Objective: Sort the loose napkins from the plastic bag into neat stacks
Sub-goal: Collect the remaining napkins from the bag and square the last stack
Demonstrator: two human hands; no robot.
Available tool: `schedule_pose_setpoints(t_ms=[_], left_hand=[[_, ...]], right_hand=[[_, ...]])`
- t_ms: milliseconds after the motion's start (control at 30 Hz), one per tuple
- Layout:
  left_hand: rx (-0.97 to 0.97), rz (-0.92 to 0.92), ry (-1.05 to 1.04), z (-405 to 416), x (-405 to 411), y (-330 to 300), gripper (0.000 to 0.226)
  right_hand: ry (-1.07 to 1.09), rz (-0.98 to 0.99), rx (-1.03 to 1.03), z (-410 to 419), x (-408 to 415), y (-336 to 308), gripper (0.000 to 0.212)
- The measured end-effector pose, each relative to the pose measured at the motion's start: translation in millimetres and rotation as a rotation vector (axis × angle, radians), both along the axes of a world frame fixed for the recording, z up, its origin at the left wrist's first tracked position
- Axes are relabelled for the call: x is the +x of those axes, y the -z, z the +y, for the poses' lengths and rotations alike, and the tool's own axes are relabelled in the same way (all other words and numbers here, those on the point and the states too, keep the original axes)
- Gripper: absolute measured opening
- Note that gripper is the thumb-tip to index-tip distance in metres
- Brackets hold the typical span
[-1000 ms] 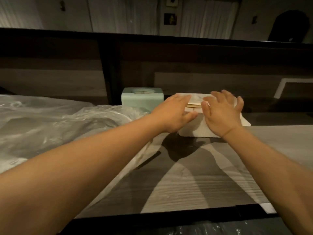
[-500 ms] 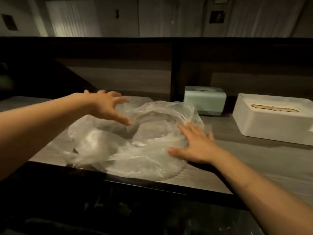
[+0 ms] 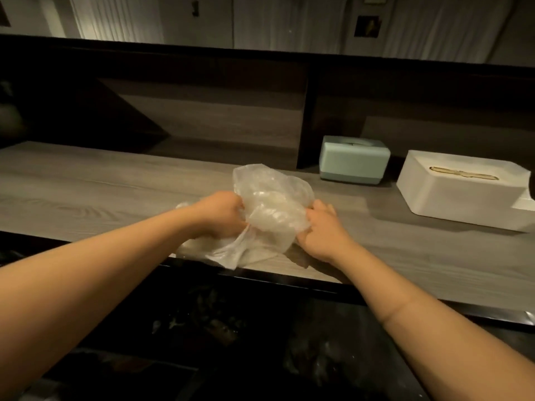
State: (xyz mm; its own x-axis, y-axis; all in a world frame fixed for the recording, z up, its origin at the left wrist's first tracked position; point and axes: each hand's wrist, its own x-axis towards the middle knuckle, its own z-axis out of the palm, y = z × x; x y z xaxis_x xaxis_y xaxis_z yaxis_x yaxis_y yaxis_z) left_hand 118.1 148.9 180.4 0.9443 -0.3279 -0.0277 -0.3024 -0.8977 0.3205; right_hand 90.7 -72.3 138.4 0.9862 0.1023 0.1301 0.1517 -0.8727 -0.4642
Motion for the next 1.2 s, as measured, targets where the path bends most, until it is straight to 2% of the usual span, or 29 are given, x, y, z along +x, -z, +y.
schedule_pose_setpoints(t_ms=[33,67,133,167,200,233,267,300,333,367,400,467,533,567,633,700,767,833,900,1000,1067,1133,1167,1200], left_hand=[[-0.145,0.054,-0.010,-3.6,-3.5,0.9,0.015],[-0.316,0.160,-0.012,-6.1,-10.9,-2.9,0.008],[-0.656,0.318,-0.014,-32.2,-27.4,-0.1,0.013],[-0.799,0.275,-0.001,-36.4,-43.0,7.2,0.020],[-0.917,0.149,0.020,-40.3,-49.0,16.7,0.029],[-0.907,0.078,-0.016,-52.4,-52.4,15.7,0.033],[-0.847,0.151,0.020,-62.6,-61.1,5.2,0.032],[-0.909,0.308,0.048,-82.8,-66.4,-8.9,0.027],[-0.887,0.427,0.160,-106.1,-77.6,-18.8,0.019],[-0.813,0.365,0.133,-120.9,-82.1,-30.2,0.014],[-0.717,0.219,0.200,-125.0,-88.3,-32.7,0.026],[-0.542,-0.197,0.335,-142.5,-96.6,-21.4,0.075],[-0.445,-0.434,0.518,-159.0,-110.5,-10.5,0.116],[-0.372,-0.470,0.616,-169.9,-117.9,-4.7,0.126],[-0.329,-0.380,0.772,-196.6,-128.9,4.2,0.132],[-0.342,-0.260,0.829,-230.8,-143.3,16.5,0.118],[-0.356,-0.272,0.849,-260.0,-158.3,30.0,0.097],[-0.416,-0.278,0.882,-282.6,-170.8,44.0,0.093],[-0.376,-0.312,0.903,-304.9,-178.6,58.8,0.094],[-0.376,-0.358,0.901,-339.9,-192.1,79.6,0.086],[-0.515,-0.336,0.875,-361.9,-197.7,96.6,0.073],[-0.707,-0.246,0.838,-377.7,-208.1,118.9,0.048],[-0.808,-0.144,0.811,-383.4,-217.9,131.4,0.030],[-0.874,-0.043,0.780,-387.1,-227.2,145.1,0.019]], right_hand=[[-0.069,0.031,0.172,1.7,-6.5,-2.8,0.059],[-0.145,0.063,0.372,3.8,-13.8,-3.8,0.066],[-0.245,0.090,0.640,8.0,-31.6,-8.2,0.075],[-0.255,0.037,0.689,8.6,-39.7,-10.1,0.075],[-0.204,-0.057,0.716,8.2,-47.7,-10.3,0.072],[-0.130,-0.148,0.768,6.1,-56.2,-9.3,0.066],[-0.052,-0.221,0.841,-0.7,-62.3,-6.9,0.060],[0.020,-0.253,0.917,-10.3,-69.5,-4.4,0.055],[0.079,-0.257,0.970,-22.3,-76.7,-3.6,0.048],[0.143,-0.259,0.998,-38.9,-80.9,-0.4,0.041],[0.232,-0.268,1.013,-56.1,-86.5,1.1,0.035],[0.391,-0.277,1.042,-90.7,-100.9,0.1,0.032],[0.353,-0.214,1.085,-116.2,-123.9,-4.8,0.024],[0.267,-0.161,1.084,-127.1,-139.0,-6.6,0.022],[0.135,-0.049,1.067,-144.5,-169.8,-10.6,0.024],[0.095,0.002,1.071,-164.5,-195.4,-10.6,0.026],[0.101,0.032,1.013,-183.8,-216.9,-9.5,0.024],[0.156,0.062,0.925,-203.9,-238.3,-3.8,0.024],[0.194,0.044,0.870,-217.0,-257.4,3.3,0.028],[0.304,-0.191,0.869,-228.4,-280.5,27.3,0.025],[0.540,-0.406,0.776,-239.7,-288.1,53.9,0.034],[0.729,-0.468,0.692,-246.4,-294.2,80.9,0.048],[0.749,-0.421,0.842,-251.1,-299.0,96.0,0.056],[0.711,-0.330,1.103,-252.6,-303.9,106.8,0.062]])
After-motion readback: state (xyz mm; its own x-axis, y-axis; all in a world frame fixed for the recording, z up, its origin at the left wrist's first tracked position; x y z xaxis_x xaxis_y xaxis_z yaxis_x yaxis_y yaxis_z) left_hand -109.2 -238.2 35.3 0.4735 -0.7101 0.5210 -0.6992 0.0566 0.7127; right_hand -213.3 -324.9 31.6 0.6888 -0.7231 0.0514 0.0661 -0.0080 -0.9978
